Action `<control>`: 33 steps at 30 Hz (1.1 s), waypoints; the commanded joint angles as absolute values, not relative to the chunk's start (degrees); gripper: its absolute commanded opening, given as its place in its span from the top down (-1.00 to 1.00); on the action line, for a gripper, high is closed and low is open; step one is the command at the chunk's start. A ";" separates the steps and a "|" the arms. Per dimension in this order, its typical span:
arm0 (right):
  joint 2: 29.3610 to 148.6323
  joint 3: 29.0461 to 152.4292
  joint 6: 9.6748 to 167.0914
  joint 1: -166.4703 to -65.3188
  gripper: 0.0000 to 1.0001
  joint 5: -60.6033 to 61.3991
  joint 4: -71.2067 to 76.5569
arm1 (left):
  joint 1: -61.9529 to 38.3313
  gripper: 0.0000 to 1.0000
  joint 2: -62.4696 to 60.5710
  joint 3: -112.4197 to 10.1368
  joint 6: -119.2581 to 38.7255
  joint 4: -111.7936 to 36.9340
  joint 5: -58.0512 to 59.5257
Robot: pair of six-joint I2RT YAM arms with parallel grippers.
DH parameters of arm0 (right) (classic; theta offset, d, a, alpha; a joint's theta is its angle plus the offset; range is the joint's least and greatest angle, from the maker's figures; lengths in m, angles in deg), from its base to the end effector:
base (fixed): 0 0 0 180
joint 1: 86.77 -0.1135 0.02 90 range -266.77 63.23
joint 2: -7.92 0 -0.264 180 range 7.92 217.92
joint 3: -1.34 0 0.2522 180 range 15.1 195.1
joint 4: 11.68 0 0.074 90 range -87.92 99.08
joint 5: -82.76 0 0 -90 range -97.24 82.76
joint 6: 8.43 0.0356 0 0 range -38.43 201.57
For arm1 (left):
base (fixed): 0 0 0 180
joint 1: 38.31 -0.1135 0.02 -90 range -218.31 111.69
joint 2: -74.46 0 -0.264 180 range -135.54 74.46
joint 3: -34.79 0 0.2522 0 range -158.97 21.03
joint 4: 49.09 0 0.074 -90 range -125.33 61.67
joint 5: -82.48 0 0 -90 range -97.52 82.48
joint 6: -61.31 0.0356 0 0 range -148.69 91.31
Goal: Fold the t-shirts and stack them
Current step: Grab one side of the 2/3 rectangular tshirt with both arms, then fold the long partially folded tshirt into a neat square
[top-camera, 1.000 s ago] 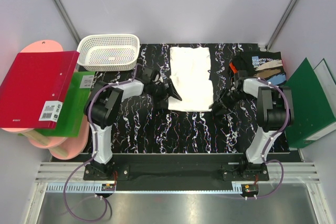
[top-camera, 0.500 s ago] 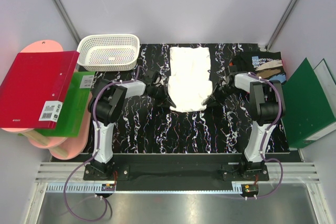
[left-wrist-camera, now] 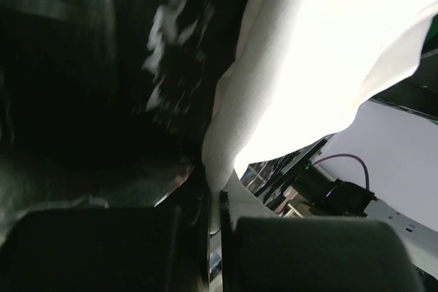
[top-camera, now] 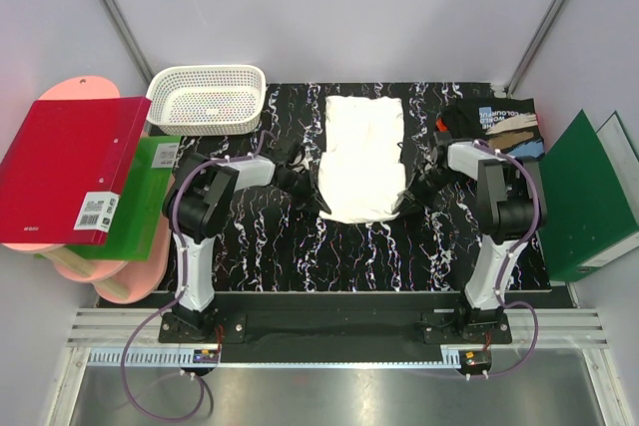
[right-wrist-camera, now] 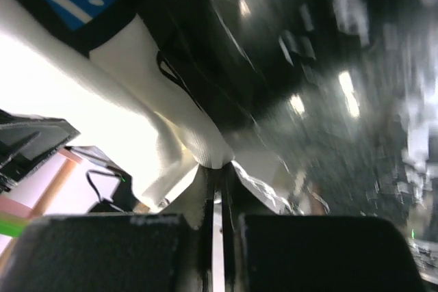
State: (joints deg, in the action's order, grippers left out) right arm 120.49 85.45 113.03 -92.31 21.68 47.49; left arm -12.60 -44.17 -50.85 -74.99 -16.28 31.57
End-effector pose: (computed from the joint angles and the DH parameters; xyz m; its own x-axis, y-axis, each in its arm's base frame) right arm 0.3441 0.0507 0.1320 -0.9028 0.3714 0.2169 0.4300 0.7918 0.4337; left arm 0.3504 -0.1936 0.1152 -0.9796 -0.1511 0.1326 -0.2006 0.6918 -0.6937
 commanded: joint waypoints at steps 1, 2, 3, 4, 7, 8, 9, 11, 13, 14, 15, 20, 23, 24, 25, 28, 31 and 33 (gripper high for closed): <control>113.93 80.78 109.69 -92.57 1.00 19.21 53.67 | -12.12 1.00 -38.15 -44.73 -73.24 -9.40 30.96; 113.04 79.97 109.52 -92.66 1.00 19.21 53.76 | -11.94 1.00 -37.00 -43.93 -73.42 -9.05 31.23; 111.12 78.49 109.43 -92.66 1.00 19.65 53.93 | -11.68 1.00 -35.86 -42.79 -73.60 -8.18 31.67; 110.23 77.95 109.34 -92.66 1.00 20.26 54.02 | -11.07 1.00 -33.50 -42.35 -73.69 -7.82 31.94; 106.01 77.42 108.82 -92.57 1.00 22.89 55.08 | -10.01 1.00 -29.27 -42.16 -74.83 -6.33 33.17; 104.96 77.68 108.73 -92.66 1.00 23.77 55.34 | -9.84 1.00 -28.30 -42.69 -75.09 -5.80 33.17; 103.12 78.81 108.73 -92.66 1.00 24.22 55.95 | -9.66 1.00 -27.07 -44.43 -75.53 -4.75 33.52; 101.70 80.48 108.90 -92.57 1.00 25.79 56.48 | -9.39 1.00 -26.53 -46.99 -75.62 -2.99 33.78; 100.73 83.82 109.16 -92.57 1.00 26.85 57.10 | -9.39 1.00 -26.62 -51.64 -75.71 -0.44 34.22; 100.64 84.97 109.51 -92.57 1.00 27.47 57.10 | -9.39 1.00 -26.88 -53.31 -75.80 0.35 34.22; 100.99 87.59 109.60 -92.66 1.00 27.65 57.19 | -9.39 1.00 -27.49 -56.55 -76.23 1.05 34.83; 105.81 99.18 110.66 -92.48 1.00 27.74 57.10 | -9.57 1.00 -31.79 -66.48 -78.60 1.15 38.70; 110.47 105.51 110.84 -92.57 1.00 27.21 56.84 | -10.01 1.00 -35.75 -71.76 -80.27 1.15 41.60; 113.01 107.11 110.75 -92.39 1.00 26.86 56.57 | -10.53 1.00 -37.41 -72.92 -80.71 0.97 41.78; 114.42 108.87 110.66 -92.48 1.00 26.42 56.48 | -10.80 1.00 -38.30 -74.23 -80.89 0.97 41.78; 119.96 115.20 110.92 -92.13 1.00 25.89 56.14 | -12.82 1.00 -42.08 -78.19 -83.00 -0.17 42.48; 125.76 121.79 111.53 -91.95 1.00 25.80 56.13 | -15.28 1.00 -45.77 -81.62 -85.46 -2.45 42.75; 129.02 126.10 112.06 -91.60 1.00 25.80 56.04 | -17.29 1.00 -47.97 -84.17 -87.82 -4.82 43.10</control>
State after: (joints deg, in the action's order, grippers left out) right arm 124.82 118.76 110.87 -92.51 26.23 57.50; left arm -13.27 -45.70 -78.87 -82.86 0.16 40.03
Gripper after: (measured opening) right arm 0.022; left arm 0.030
